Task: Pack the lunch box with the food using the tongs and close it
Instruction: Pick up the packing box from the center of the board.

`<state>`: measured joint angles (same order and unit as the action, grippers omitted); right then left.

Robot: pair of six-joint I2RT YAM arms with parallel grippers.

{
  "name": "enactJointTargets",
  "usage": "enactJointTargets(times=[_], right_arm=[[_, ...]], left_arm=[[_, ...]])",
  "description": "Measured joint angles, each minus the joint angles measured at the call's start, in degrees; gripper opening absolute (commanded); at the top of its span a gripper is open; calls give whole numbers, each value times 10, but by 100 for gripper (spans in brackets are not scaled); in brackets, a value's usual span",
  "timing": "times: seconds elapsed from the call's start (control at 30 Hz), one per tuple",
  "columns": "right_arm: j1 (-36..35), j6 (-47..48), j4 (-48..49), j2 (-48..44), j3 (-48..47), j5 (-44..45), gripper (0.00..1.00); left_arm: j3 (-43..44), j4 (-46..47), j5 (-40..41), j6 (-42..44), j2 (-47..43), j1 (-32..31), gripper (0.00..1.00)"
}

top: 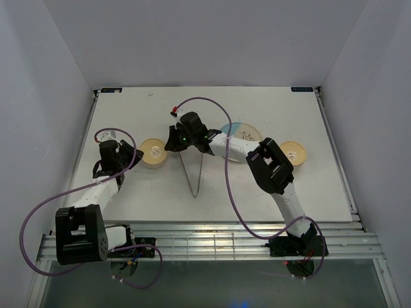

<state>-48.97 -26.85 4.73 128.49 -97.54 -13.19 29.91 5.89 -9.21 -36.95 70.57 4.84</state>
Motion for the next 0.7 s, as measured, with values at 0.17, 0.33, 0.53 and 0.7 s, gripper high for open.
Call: enactJointTargets(times=[0.17, 0.33, 0.53, 0.7], right_arm=[[2, 3, -9, -13, 11, 0, 8], [2, 5, -23, -26, 19, 0, 8], [2, 14, -52, -36, 19, 0, 8], [2, 20, -62, -66, 41, 2, 8]], left_arm=[[-13, -2, -16, -4, -20, 0, 0], [-24, -14, -31, -12, -35, 0, 0], [-24, -29, -46, -21, -45, 0, 0], [-24, -41, -67, -27, -63, 0, 0]])
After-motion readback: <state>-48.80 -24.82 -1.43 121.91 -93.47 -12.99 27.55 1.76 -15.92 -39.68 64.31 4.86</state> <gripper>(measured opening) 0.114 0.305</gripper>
